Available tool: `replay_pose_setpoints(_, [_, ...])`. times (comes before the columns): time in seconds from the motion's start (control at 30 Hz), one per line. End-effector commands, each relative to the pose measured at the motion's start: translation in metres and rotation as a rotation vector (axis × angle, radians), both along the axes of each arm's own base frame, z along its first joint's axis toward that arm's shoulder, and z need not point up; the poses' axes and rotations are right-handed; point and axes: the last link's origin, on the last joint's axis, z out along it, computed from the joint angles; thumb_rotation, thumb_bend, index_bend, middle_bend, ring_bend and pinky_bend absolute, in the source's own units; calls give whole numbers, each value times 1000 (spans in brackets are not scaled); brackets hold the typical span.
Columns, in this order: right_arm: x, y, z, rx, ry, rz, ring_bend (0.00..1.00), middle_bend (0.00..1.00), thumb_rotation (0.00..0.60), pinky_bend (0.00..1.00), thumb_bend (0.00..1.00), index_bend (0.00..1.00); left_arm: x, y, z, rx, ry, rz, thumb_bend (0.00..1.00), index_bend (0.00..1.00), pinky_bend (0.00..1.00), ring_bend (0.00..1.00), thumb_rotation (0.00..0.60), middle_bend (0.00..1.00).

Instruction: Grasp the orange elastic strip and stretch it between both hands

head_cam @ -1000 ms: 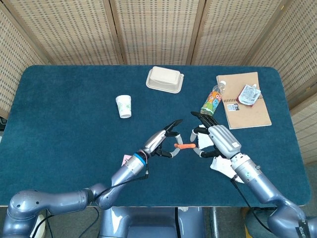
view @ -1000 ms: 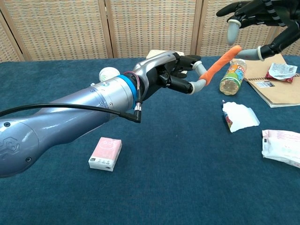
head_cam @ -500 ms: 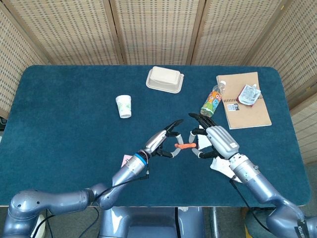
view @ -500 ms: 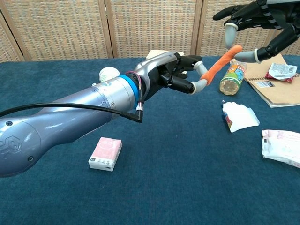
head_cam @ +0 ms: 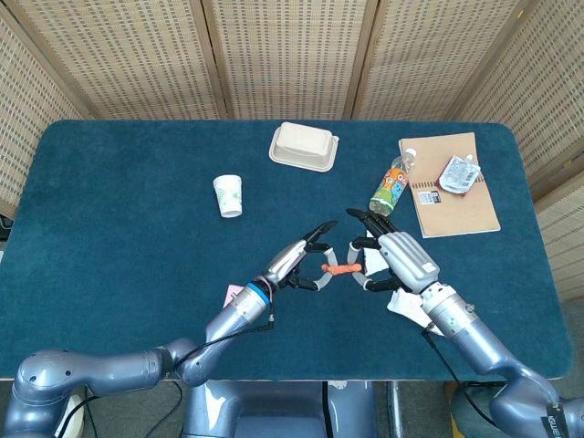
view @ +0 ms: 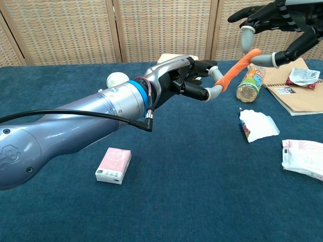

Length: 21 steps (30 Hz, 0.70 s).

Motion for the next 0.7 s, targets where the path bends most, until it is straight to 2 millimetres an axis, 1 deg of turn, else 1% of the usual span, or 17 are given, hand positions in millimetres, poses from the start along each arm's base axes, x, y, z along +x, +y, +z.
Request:
replay_pose_setpoints(0.03, [0, 0, 0, -4, 4, 4, 0, 115, 600, 0, 497, 532, 0, 0, 1, -1, -2, 0, 485, 706, 0, 0, 600, 0])
replay_pose_setpoints(0.23, [-3, 1, -3, -13, 14, 9, 0, 115, 600, 0, 500, 538, 1, -1, 5, -9, -13, -5, 485, 705, 0, 0, 600, 0])
replay_pose_setpoints(0.43, [-4, 1, -4, -20, 10, 15, 0, 121, 600, 0, 512, 565, 2, -3, 5, -13, -14, -7, 484, 705, 0, 0, 600, 0])
replay_pose_setpoints(0.7, [-3, 1, -1, 1, -15, -3, 0, 118, 600, 0, 514, 550, 2, -2, 4, -15, -8, -2, 484, 704, 0, 0, 600, 0])
